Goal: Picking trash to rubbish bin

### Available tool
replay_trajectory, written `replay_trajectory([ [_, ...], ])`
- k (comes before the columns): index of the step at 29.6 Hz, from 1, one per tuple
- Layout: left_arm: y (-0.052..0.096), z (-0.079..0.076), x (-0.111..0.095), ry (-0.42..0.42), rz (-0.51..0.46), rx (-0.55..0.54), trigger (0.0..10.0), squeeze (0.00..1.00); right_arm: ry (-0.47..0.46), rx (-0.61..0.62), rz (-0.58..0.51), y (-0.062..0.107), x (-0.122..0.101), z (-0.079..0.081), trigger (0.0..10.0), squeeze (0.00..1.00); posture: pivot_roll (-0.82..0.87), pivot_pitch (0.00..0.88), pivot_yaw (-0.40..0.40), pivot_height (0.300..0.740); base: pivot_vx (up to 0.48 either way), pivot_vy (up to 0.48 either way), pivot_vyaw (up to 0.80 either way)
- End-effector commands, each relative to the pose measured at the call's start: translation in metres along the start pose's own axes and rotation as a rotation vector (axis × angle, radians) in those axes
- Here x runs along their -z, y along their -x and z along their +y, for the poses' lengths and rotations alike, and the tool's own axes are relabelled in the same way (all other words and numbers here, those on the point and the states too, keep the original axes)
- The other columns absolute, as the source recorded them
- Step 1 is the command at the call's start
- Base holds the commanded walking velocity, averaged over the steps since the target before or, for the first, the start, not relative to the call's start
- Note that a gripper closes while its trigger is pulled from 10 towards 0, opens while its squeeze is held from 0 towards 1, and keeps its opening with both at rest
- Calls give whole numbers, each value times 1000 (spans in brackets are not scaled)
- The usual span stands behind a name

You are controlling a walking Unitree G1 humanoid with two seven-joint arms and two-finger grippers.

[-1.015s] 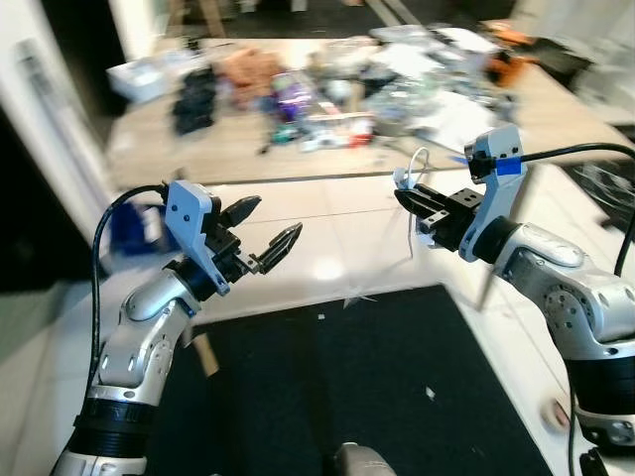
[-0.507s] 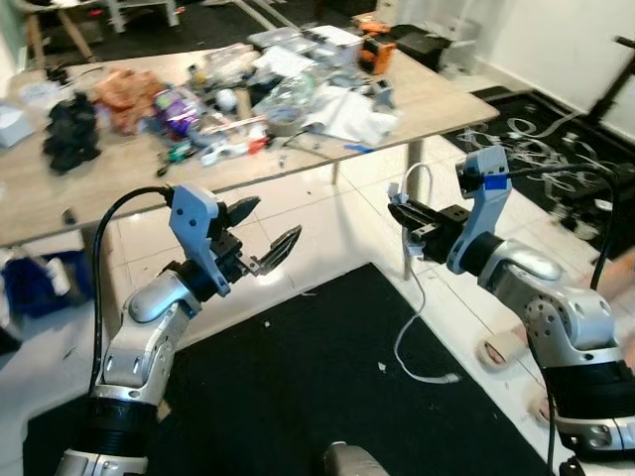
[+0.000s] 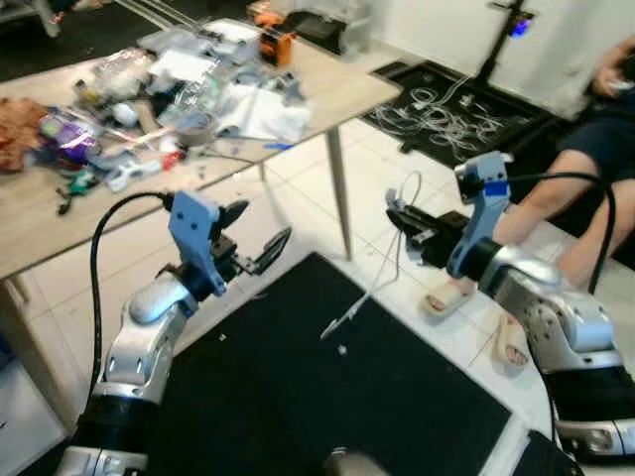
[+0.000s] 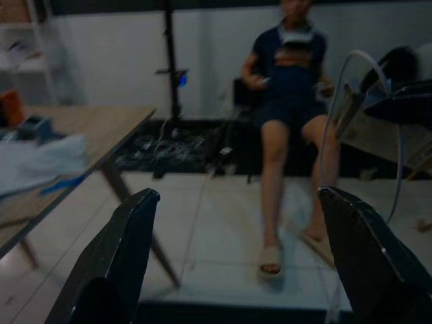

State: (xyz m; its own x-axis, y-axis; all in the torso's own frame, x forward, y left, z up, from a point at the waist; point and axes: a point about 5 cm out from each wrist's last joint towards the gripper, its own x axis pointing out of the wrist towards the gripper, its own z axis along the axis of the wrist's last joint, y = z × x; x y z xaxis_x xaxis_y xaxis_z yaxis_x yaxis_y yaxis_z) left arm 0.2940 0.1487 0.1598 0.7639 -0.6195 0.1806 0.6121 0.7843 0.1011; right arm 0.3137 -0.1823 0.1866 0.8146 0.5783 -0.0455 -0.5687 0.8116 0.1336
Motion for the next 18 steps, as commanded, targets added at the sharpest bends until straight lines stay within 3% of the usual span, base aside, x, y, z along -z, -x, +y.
replay_trajectory([
  [1, 1, -1, -2, -10, -8, 6, 10000, 0, 10, -13, -1, 0, 0, 2, 10000, 0, -53, 0, -37, 740, 0, 0, -781],
  [12, -2, -7, -14, -1, -73, 35, 10000, 0, 41, -88, -26, -5, -6, 18, 10000, 0, -57, 0, -38, 740, 0, 0, -782],
  [18, -4, -15, -7, 24, -48, 66, 10000, 0, 23, -107, -48, -12, -6, 28, 10000, 0, -55, 0, -27, 740, 0, 0, -788],
])
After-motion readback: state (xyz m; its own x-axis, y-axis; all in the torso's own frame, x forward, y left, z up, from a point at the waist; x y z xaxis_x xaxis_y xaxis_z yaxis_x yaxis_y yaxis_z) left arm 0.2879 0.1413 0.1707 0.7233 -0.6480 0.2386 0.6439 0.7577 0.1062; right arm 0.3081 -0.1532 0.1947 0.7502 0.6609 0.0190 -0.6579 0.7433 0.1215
